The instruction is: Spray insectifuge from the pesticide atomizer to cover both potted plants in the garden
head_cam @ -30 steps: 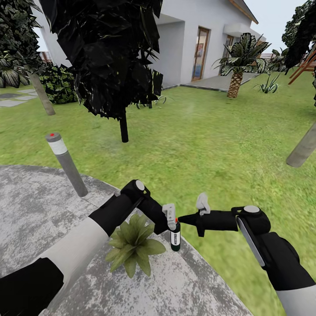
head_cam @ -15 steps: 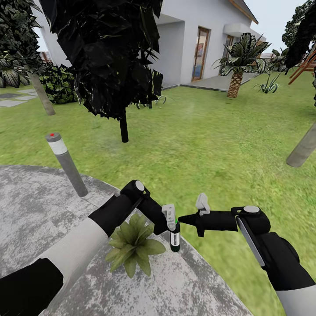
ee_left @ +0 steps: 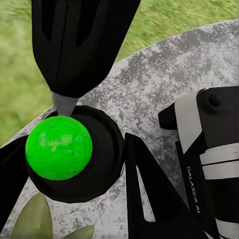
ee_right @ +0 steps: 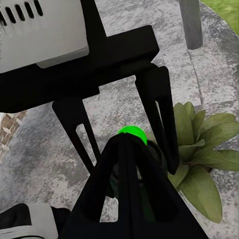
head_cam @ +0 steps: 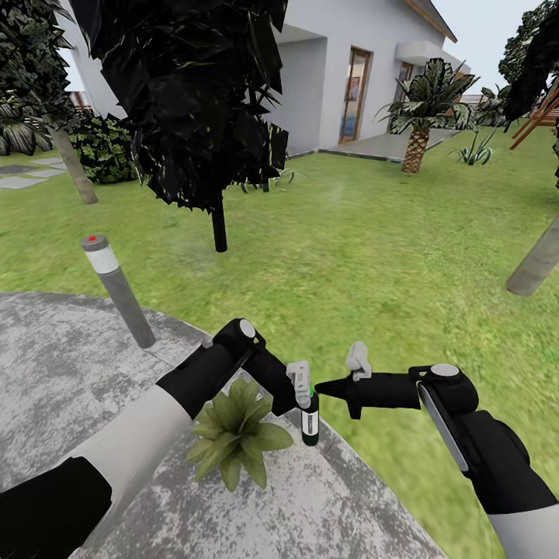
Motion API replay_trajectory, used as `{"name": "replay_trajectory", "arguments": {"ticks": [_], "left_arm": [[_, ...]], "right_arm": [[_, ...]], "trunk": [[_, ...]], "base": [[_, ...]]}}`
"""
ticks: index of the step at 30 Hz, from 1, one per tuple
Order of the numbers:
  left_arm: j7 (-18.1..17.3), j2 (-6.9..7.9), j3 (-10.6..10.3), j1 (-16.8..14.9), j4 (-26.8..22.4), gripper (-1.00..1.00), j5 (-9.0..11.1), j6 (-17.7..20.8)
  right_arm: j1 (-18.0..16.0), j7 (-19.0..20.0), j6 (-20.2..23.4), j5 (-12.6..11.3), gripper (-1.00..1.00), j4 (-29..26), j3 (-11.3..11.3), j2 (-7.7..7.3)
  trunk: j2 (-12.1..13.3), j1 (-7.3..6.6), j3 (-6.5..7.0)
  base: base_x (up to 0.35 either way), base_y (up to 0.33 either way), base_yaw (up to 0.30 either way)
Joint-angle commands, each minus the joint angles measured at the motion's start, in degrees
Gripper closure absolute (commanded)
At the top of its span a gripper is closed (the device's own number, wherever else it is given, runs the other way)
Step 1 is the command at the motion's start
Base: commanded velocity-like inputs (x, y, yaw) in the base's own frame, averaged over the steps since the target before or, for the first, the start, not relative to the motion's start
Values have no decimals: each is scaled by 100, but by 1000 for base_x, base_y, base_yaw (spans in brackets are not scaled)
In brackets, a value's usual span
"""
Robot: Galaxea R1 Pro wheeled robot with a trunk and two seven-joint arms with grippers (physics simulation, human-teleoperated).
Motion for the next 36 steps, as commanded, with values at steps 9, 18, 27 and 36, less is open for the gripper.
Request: {"name": "replay_trajectory", "arguments": {"ticks": [9,18,27,36], "left_arm": [[-35,-2,7,-1,-5,100,-32,60],[-31,2,2,23,-5,100,-32,46],[-34,32,1,32,-5,100,-34,43],[-37,88,20,18,25,100,-39,43]], "right_arm": [[-4,-10,50,-39,100,-2,11,-5],[-3,-10,50,-39,100,-2,-4,-19],[-4,139,44,-39,100,-2,-22,-48],[-4,494,41,-39,100,-10,-31,-53]], "trunk": [[-2,-1,-5],[-2,-1,-5],[-2,-1,-5],[-2,-1,-5]], "base": [[0,0,0],[0,0,0],[0,0,0],[0,0,0]]}}
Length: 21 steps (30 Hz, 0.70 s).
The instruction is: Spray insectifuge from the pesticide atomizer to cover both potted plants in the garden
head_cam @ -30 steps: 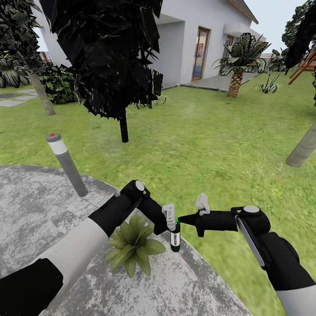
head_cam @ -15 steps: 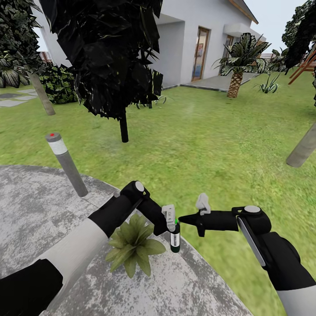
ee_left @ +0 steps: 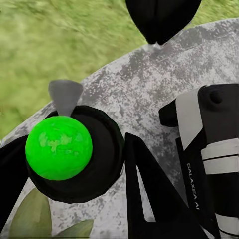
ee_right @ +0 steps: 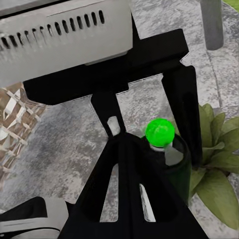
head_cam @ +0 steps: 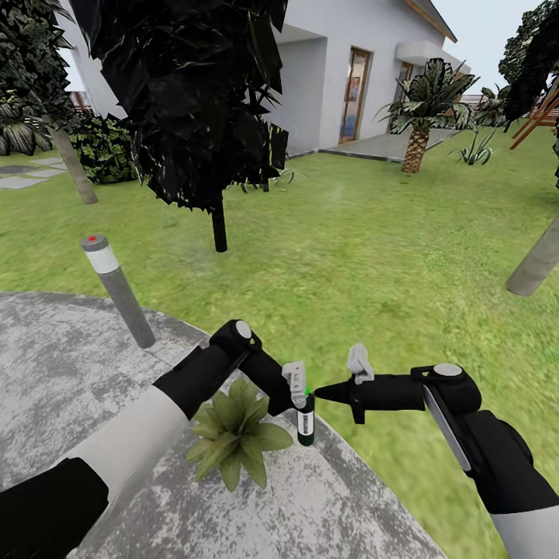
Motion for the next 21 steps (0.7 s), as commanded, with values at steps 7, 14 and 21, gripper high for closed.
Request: {"name": "replay_trajectory", "arguments": {"ticks": [7,14,21], "left_arm": [[-37,698,21,-23,0,100,-26,60],[-16,898,650,-106,-9,100,-18,73],[370,881,2154,-389,-21,100,-18,161]], "right_arm": [[0,-3,53,-39,100,-1,7,-10],[48,-11,53,11,100,12,15,-19],[64,-67,20,119,100,21,-137,-34]], "trunk": [[-2,-1,-5],[-2,-1,-5],[-2,-1,-5]], "base": [[0,0,0],[0,0,0],[0,0,0]]}}
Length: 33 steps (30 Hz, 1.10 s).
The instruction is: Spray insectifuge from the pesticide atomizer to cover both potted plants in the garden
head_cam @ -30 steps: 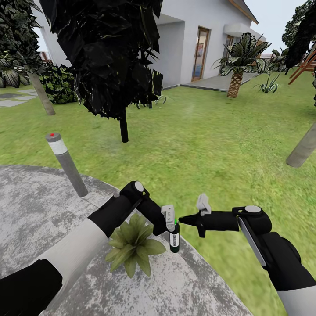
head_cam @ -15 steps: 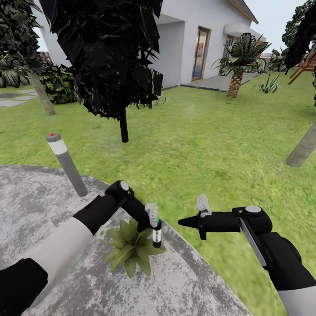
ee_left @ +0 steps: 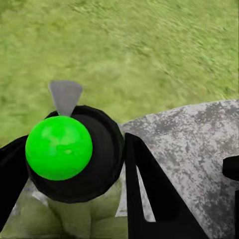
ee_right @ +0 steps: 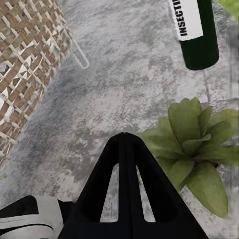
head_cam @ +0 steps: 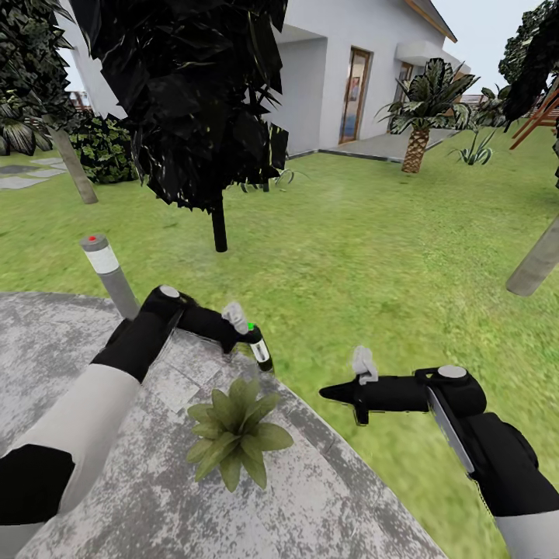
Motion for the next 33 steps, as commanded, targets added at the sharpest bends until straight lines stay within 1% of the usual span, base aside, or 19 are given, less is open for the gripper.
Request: {"name": "replay_trajectory", "arguments": {"ticks": [1,2,3,4,5,6,8,9,12,14,16,18,20,23,25,27,29,30,33], "left_arm": [[240,-10,138,-10,-5,100,-16,74],[378,-13,206,-13,-4,100,-16,78],[508,-15,298,-15,-5,100,-15,84],[559,-15,372,-16,-8,100,-15,88],[593,-14,459,-16,-12,100,-15,93],[636,-14,603,-16,-19,100,-15,104],[858,-5,831,-17,-40,100,-15,304],[1077,-1,902,-17,-47,100,-15,499],[1665,-5,968,-15,-54,100,-15,784],[2288,-16,988,-1,-55,100,-15,1069],[2776,-20,989,15,-55,100,-15,1290],[3116,-28,998,24,-56,100,-15,1616],[3201,-30,985,29,-56,100,-15,1998],[3235,-31,933,34,-56,100,-22,2670],[3233,-32,927,33,-16,100,-21,2855],[3230,-32,916,29,196,100,-19,2954],[3229,-28,914,23,724,100,-22,2983],[3229,-26,918,11,1273,100,-23,2993],[3220,-24,920,-44,2240,100,-24,3000]], "right_arm": [[-3,-13,45,129,100,-5,-267,-10],[-5,-17,40,273,100,-6,-502,-12],[-4,-21,32,576,100,-7,-948,-9],[-3,-20,28,838,100,-7,-1267,-6],[-6,-20,23,1136,100,-7,-1572,4],[-3,-23,18,1582,100,-8,-1971,25],[-3,-25,7,2111,100,-2,-2437,45],[-2,-29,1,2245,-100,0,-2567,50],[-2,-39,-3,2349,-100,10,-2673,57],[-2,-61,-1,2374,-100,16,-2761,58],[-2,-142,2,2381,-100,22,-3027,61],[-2,-564,-2,2390,-100,40,-3421,98],[-5,-1131,-7,2393,-100,127,-3543,273],[-4,-1864,-12,2395,-100,303,-3593,539],[-4,-2270,-13,2400,-100,343,-3591,608],[-3,-2871,-19,2414,-100,367,-3584,832],[-4,-3364,-104,2418,-100,374,-3582,1047],[-3,-3579,-225,2417,-100,373,-3581,1133],[-2,-3726,-380,2400,-100,371,-3586,1196]], "trunk": [[-2,-1,-5],[-2,-1,-5],[-2,-1,-5],[-2,-1,-5],[-2,-1,-5],[-2,-1,-5],[-2,-1,-5],[-2,-1,-5],[-2,-1,-5],[-2,-1,-5],[-2,-1,-5],[-2,-1,-5],[-2,-1,-5],[-2,-1,-5],[-2,-1,-5],[-2,-1,-5],[-2,-1,-5],[-2,-1,-5],[-2,-1,-5]], "base": [[0,0,0],[0,0,0],[0,0,0],[0,0,0],[0,0,0],[0,0,0],[0,0,0],[0,0,0],[0,0,0],[0,0,0],[0,0,0],[0,0,0],[0,0,0],[0,0,0],[0,0,0],[0,0,0],[0,0,0],[0,0,0],[0,0,0]]}}
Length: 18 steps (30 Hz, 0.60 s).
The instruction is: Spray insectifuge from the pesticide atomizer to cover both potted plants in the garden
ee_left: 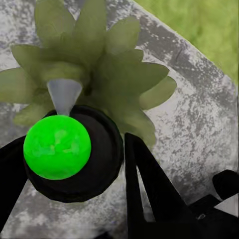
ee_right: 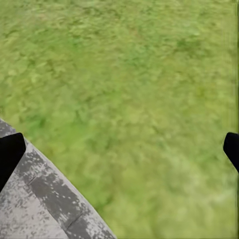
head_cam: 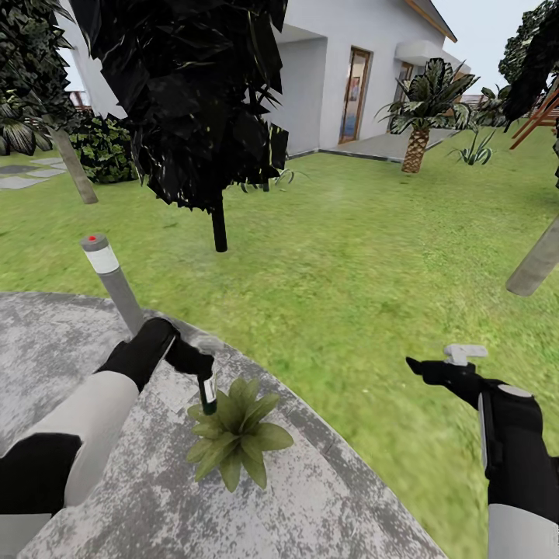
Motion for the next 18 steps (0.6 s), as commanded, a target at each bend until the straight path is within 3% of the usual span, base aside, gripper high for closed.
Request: {"name": "replay_trajectory", "arguments": {"ticks": [1,6,9,11,16,18], "left_arm": [[-69,4,-18,-89,482,100,-32,11],[-86,4,-36,-294,1635,100,-46,12],[-88,6,-47,-328,1797,100,-51,13],[-86,11,-184,-350,1882,100,-55,13],[-98,-1,-1690,-534,2385,100,-50,13],[-103,-8,-1873,-578,2456,100,-49,13]], "right_arm": [[-4,35,-21,38,-100,-8,-15,13],[-8,22,-42,27,-100,-12,-19,23],[-6,27,-43,31,-100,-15,-23,21],[-6,29,-44,58,-100,-16,-15,21],[-7,34,-41,66,-100,-22,-3,21],[-5,33,-27,61,-100,-24,-2,21]], "trunk": [[-3,-1,-4],[-3,-1,-4],[-3,-1,-4],[-3,-1,-4],[-3,-1,-4],[-3,-1,-4]], "base": [[0,0,0],[0,0,0],[0,0,0],[0,0,0],[0,0,0],[0,0,0]]}}
